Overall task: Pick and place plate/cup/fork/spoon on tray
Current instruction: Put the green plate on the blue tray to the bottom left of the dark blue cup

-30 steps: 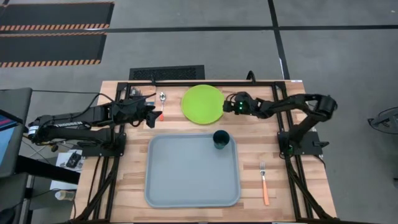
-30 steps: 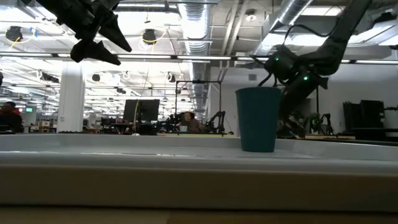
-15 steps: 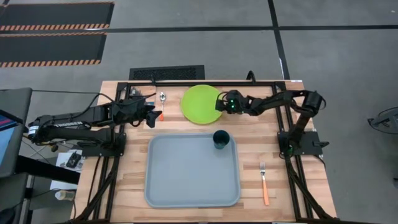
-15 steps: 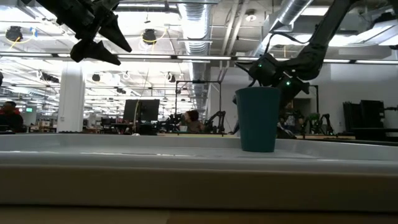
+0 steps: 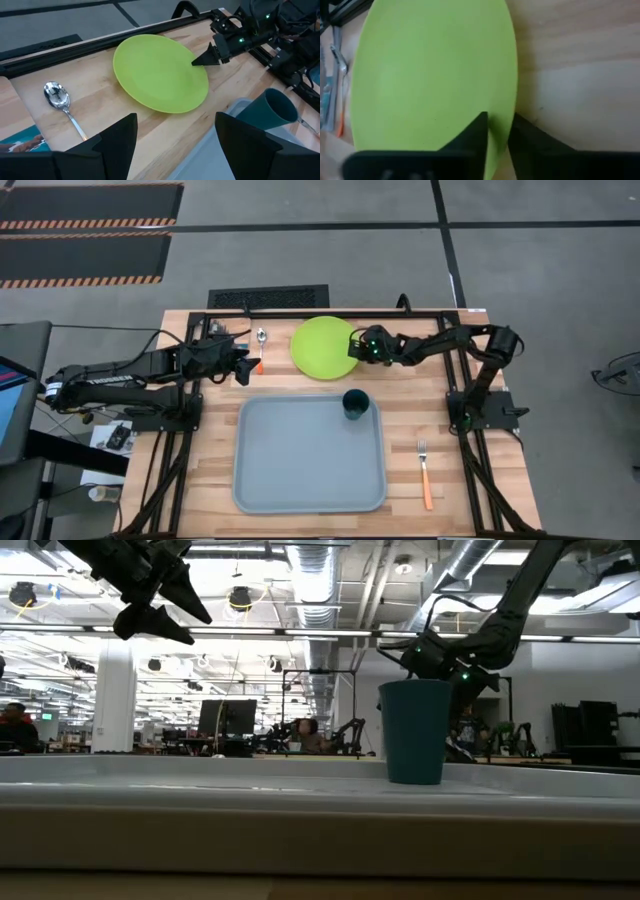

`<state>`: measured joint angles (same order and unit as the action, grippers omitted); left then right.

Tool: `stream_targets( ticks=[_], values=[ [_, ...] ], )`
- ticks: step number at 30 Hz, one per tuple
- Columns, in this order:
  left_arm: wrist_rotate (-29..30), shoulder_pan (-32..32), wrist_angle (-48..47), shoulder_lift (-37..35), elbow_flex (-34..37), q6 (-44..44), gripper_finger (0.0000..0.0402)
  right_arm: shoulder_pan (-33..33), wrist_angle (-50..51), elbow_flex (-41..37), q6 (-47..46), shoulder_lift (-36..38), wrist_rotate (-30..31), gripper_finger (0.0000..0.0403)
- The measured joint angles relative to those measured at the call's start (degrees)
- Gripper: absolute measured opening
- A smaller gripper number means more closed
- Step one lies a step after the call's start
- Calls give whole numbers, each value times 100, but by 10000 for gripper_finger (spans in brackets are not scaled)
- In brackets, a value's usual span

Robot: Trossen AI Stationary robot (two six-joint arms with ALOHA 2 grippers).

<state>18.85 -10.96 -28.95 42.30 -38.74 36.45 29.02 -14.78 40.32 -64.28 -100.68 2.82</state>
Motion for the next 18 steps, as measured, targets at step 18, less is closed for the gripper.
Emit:
stream_targets(
  ticks=[18],
  values=[
    [-2, 0, -4, 0, 0, -7, 254, 49, -93, 0, -40, 115, -165, 5]
  ],
)
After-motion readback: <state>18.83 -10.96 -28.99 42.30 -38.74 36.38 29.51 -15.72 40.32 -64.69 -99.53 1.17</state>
